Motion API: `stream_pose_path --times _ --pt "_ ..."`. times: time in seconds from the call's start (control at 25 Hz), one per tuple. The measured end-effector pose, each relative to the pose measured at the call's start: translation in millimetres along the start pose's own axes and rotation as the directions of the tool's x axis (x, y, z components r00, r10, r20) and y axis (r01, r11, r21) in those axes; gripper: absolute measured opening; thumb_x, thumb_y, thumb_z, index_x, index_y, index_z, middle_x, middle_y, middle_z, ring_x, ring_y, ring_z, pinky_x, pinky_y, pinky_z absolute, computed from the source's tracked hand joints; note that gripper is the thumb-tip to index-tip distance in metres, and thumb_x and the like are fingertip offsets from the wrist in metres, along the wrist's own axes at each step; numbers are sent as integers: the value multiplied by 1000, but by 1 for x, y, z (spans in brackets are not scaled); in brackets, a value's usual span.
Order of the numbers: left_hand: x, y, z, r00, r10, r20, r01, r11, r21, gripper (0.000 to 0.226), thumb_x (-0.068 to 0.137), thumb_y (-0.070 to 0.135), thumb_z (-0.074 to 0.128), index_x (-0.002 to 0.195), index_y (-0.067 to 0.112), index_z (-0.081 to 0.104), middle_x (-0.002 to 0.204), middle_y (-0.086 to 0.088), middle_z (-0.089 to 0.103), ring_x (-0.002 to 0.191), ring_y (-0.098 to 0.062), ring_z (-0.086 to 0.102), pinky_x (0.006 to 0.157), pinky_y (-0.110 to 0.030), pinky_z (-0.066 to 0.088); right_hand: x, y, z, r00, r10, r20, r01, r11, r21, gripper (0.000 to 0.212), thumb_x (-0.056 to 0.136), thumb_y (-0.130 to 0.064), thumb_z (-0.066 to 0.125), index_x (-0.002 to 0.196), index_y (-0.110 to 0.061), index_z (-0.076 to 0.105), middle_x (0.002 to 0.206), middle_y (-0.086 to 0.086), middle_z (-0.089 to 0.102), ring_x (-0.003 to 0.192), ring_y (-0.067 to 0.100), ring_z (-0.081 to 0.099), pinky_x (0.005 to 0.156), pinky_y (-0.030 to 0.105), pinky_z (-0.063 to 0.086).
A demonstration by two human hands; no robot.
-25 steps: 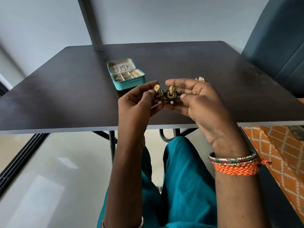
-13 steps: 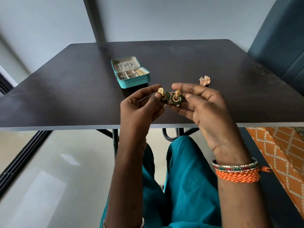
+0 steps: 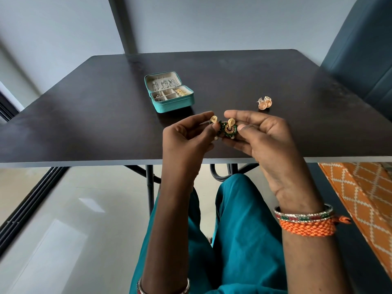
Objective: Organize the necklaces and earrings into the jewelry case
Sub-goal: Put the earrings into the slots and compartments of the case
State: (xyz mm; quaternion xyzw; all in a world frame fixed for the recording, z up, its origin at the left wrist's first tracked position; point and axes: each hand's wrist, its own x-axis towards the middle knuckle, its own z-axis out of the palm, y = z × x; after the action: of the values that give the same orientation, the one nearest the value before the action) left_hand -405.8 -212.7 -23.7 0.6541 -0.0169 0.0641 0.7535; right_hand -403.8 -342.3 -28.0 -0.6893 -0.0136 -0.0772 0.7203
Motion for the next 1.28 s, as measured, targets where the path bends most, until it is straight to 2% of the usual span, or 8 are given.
stream_pose_path --times 0.16,0.4,0.52,0.68,0.88,1.04,1.16,1.28 --pt "0 -2 1 999 37 -13 -36 999 29 20 83 5 68 98 18 68 77 10 72 75 -3 68 66 -20 55 1 1 0 998 -56 -14 54 994 -94 30 88 1 59 113 -13 67 106 7 71 97 17 69 88 39 56" --pt "2 -3 -1 1000 7 3 -7 1000 13 16 91 7 59 102 16 67 82 6 71 75 -1 68 70 -20 57 1 -2 1 1000 7 -1 -7 1000 -2 39 92 12 39 109 -10 67 109 9 69 96 16 69 83 31 57" --pt "3 -4 0 1000 -21 12 21 1000 7 17 93 6 55 101 16 66 84 3 70 74 -2 68 72 -22 57 2 0 0 999 30 -10 -30 1000 6 36 94 7 40 107 -12 68 109 9 69 99 17 68 84 33 57" --pt "6 -8 -3 999 -45 23 45 999 -7 17 88 5 62 104 11 67 82 1 71 74 -5 67 71 -22 57 2 3 0 999 38 -23 -39 999 -20 23 94 -5 52 106 -15 69 106 8 70 99 18 68 83 37 57" --pt "14 -19 -8 999 -6 -53 8 999 38 24 86 4 66 109 10 68 87 -1 73 78 -7 69 69 -22 57 15 9 13 998 -14 -65 7 995 -99 23 88 0 60 104 -12 70 96 2 73 89 10 70 75 22 54" --pt "40 -10 -25 992 41 -121 -38 999 31 19 85 2 67 102 10 69 86 -7 73 77 -12 68 66 -21 55 47 -4 37 997 -78 26 81 990 -119 21 86 3 61 98 -11 71 89 -3 71 77 -3 67 65 10 48" --pt "72 5 -44 988 79 -134 -75 997 34 14 85 1 66 92 13 68 78 -5 71 68 -10 67 62 -19 55 94 -18 54 987 -125 105 134 988 -81 20 86 4 60 90 -12 71 87 4 71 77 7 66 67 18 52" --pt "113 17 -60 985 112 -131 -95 988 125 9 85 3 68 87 12 68 73 -3 71 67 -14 67 61 -21 55 150 -16 68 980 -178 89 189 974 -125 20 83 6 62 84 -13 70 82 6 70 76 14 65 67 21 53"
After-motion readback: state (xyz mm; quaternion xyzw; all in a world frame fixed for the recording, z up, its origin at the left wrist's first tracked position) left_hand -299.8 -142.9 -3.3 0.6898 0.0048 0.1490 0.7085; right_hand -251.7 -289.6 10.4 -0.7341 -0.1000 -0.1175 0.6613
